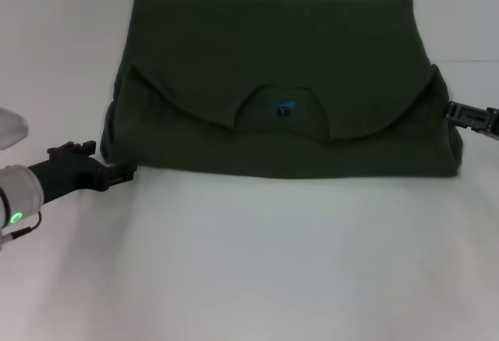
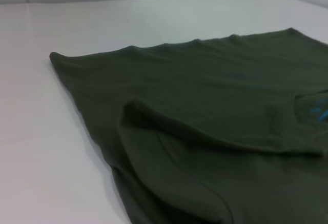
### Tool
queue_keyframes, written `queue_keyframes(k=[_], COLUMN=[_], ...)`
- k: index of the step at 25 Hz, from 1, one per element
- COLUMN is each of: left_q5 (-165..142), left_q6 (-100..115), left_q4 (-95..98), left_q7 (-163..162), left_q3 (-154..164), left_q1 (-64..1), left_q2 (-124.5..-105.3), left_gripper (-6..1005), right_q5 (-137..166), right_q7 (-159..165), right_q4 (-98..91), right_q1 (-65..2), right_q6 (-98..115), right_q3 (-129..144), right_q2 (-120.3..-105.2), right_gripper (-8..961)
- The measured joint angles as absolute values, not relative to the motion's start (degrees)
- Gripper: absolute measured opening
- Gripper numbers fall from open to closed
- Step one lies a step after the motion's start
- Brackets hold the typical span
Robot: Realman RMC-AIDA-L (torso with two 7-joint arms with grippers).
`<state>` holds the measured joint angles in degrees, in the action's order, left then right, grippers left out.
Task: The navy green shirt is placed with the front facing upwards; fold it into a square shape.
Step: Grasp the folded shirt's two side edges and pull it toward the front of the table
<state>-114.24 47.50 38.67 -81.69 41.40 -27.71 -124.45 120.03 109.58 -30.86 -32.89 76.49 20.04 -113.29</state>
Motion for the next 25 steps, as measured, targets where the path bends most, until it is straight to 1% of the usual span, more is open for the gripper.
queue_keyframes(k=[4, 15, 25], left_q5=[-114.2, -114.3, -114.4], left_q6=[46.0, 47.1, 48.6], left_q4=[37.5, 38.0, 39.5], left_q7=[-81.6, -81.7, -82.0], left_q3=[42.1, 45.3, 45.1], left_q1=[-28.7, -29.1, -28.3], left_q2=[-124.23, -124.25, -124.08], left_gripper=[887, 887, 753], right_q5=[120.0, 119.9, 118.7], right_q7=[109.6, 109.2, 108.8], right_q4=[-30.9, -30.9, -30.9], right_q1=[-32.7, -31.8, -30.9], right_q6=[76.4, 76.3, 76.6], right_q3=[20.0, 19.3, 19.2], right_q2=[-113.39, -113.44, -113.43], right_gripper=[920, 919, 915])
